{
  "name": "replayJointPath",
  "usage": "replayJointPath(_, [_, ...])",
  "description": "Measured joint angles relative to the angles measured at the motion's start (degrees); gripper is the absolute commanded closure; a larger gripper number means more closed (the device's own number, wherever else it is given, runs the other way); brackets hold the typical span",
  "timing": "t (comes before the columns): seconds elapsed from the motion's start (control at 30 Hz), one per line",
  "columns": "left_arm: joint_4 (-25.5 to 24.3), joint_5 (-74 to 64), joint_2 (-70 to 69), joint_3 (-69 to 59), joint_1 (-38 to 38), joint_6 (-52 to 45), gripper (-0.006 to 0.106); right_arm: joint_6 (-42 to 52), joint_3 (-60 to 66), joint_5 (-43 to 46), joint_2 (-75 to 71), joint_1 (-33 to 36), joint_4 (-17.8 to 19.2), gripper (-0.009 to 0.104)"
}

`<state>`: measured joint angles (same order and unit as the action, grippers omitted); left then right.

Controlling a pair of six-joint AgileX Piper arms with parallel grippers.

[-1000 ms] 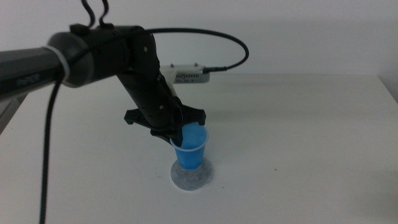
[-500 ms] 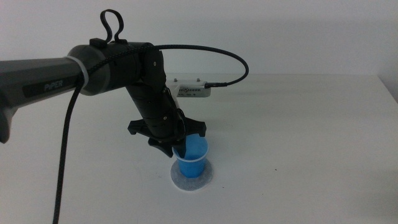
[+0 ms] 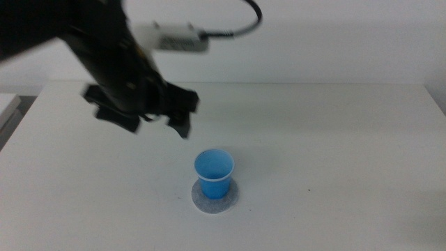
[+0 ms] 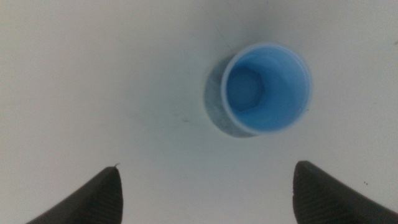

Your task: Place an empty cup on a cup mat.

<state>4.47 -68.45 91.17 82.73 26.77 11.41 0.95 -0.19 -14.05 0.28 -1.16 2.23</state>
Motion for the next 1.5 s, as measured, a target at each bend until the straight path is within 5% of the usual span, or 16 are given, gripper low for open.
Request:
replayJointPath(0.43, [-13.4,2.6,-26.6,-16.1,-2.1,0.6,0.007,0.0,0.0,0.0,0.0,0.0,0.0,0.002])
replayJointPath(0.7, [-10.8,34.2,-53.6,-43.5,-15.7,-6.1,0.007,0.0,0.0,0.0,0.0,0.0,0.0,0.002])
replayJointPath(0.93, [-6.3,44.4,-72.9,-62.6,-23.7,-6.9,0.007,0.0,0.0,0.0,0.0,0.0,0.0,0.002])
replayJointPath(1.3, [-3.6,51.8,-87.6,-76.1,-25.0,-8.5,0.007,0.0,0.0,0.0,0.0,0.0,0.0,0.002])
replayJointPath(1.5, [-7.4,62.6,-88.8,-82.2,-25.0,-3.7,0.007,0.0,0.0,0.0,0.0,0.0,0.0,0.002])
